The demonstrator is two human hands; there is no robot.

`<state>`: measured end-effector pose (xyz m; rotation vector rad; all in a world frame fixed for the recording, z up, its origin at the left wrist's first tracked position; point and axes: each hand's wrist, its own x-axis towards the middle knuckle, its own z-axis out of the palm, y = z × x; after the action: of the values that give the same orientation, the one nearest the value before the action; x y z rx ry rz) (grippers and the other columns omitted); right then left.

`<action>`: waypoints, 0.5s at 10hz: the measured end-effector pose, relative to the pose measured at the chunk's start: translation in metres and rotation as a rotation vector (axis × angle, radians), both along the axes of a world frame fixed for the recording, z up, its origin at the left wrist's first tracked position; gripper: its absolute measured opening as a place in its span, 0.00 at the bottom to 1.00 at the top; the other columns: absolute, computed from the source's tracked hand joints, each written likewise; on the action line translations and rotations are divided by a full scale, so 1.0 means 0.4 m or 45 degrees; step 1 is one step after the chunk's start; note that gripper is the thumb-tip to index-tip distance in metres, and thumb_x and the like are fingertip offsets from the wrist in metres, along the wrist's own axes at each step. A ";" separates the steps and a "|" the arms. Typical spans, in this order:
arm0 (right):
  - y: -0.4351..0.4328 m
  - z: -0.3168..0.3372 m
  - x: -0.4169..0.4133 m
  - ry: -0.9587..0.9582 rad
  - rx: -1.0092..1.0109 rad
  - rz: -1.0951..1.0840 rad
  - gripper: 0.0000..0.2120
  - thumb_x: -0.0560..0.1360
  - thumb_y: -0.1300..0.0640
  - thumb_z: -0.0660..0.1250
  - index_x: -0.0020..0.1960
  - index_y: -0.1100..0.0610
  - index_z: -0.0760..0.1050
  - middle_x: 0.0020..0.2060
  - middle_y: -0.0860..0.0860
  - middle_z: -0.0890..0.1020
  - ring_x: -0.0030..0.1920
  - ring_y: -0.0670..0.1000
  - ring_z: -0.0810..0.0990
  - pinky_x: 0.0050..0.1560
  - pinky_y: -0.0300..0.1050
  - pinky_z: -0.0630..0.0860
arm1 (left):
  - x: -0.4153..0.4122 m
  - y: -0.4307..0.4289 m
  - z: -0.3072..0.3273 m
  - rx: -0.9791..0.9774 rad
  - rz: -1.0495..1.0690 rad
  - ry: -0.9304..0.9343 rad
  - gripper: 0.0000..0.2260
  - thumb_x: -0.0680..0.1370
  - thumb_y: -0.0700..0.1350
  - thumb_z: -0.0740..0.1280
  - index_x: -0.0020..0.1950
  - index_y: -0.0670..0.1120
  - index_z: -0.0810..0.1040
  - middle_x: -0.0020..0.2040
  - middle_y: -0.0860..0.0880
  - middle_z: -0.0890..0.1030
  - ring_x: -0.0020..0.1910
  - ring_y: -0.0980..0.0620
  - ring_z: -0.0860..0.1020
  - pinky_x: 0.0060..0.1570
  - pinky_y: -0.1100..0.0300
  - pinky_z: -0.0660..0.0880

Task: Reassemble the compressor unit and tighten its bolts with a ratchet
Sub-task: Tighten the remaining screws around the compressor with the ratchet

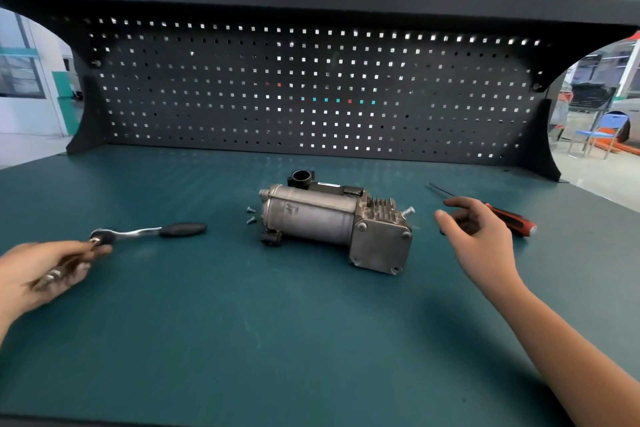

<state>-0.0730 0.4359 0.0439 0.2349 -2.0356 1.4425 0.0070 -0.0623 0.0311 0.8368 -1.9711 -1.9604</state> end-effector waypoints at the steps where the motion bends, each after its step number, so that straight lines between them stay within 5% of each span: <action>1: -0.001 0.010 0.005 0.123 -0.018 -0.093 0.05 0.73 0.59 0.68 0.46 0.50 0.75 0.33 0.44 0.77 0.33 0.39 0.74 0.36 0.26 0.69 | 0.012 0.060 0.036 0.083 -0.026 0.276 0.11 0.81 0.38 0.54 0.44 0.46 0.73 0.22 0.55 0.79 0.22 0.64 0.76 0.21 0.73 0.71; 3: -0.070 -0.004 0.027 0.165 0.362 0.013 0.04 0.72 0.64 0.69 0.46 0.57 0.78 0.33 0.46 0.76 0.34 0.43 0.75 0.39 0.30 0.70 | -0.005 0.176 0.114 0.063 -0.134 0.592 0.12 0.80 0.36 0.57 0.44 0.46 0.78 0.31 0.56 0.83 0.29 0.64 0.80 0.27 0.71 0.75; 4: -0.088 -0.002 0.042 0.345 0.599 -0.108 0.04 0.70 0.66 0.71 0.45 0.63 0.80 0.36 0.53 0.78 0.33 0.52 0.77 0.39 0.43 0.74 | 0.001 0.241 0.110 0.048 -0.140 0.612 0.09 0.78 0.34 0.60 0.45 0.44 0.77 0.31 0.54 0.83 0.27 0.63 0.79 0.25 0.69 0.75; 5: -0.094 0.033 0.059 0.599 0.584 -0.357 0.04 0.69 0.65 0.69 0.44 0.64 0.80 0.37 0.57 0.77 0.32 0.56 0.76 0.35 0.44 0.70 | 0.005 0.271 0.098 0.008 -0.181 0.675 0.10 0.78 0.34 0.61 0.47 0.45 0.79 0.33 0.54 0.84 0.28 0.62 0.79 0.25 0.69 0.75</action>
<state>-0.0495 0.3984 0.0572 0.4154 -1.8798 0.6594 0.0090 0.0462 0.0705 0.1451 -1.7369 -1.9967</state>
